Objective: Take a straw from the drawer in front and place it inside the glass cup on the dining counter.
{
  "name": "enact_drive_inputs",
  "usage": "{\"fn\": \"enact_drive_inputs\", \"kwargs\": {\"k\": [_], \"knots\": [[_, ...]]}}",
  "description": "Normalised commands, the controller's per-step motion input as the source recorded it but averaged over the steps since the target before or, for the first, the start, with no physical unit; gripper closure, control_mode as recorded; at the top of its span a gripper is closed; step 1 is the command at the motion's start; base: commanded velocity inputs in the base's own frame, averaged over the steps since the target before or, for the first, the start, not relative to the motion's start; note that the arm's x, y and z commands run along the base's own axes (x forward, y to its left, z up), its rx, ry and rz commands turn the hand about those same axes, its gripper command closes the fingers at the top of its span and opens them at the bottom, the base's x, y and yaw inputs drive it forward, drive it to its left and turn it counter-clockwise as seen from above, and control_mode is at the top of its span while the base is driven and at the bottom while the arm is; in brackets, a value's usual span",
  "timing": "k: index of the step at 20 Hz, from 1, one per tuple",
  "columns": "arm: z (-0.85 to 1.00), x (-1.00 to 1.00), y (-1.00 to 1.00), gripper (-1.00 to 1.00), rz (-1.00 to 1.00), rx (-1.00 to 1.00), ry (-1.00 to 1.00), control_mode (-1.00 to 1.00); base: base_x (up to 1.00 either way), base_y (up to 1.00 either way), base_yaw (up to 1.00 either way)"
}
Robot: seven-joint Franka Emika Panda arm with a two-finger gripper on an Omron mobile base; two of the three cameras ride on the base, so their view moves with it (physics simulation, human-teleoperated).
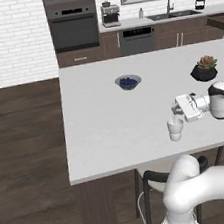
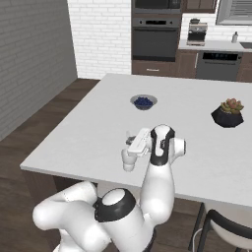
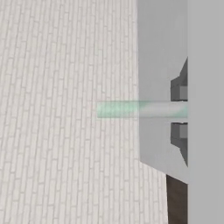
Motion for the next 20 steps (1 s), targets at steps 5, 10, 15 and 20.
{"fn": "enact_drive_inputs", "kwargs": {"k": [5,10,15,20], "knots": [[-0.06,-0.43,-0.01,1.0,-0.01,0.0,0.0,-1.0,0.0,0.0,0.0],[0.0,-0.76,-0.07,1.0,-0.01,0.0,0.0,-1.0,0.0,0.0,0.0],[0.0,-0.13,0.0,1.0,-0.02,0.0,0.0,-1.0,0.0,0.0,0.0],[0.0,0.15,0.13,1.0,-0.01,0.0,-0.01,-1.0,0.0,0.0,0.0]]}}
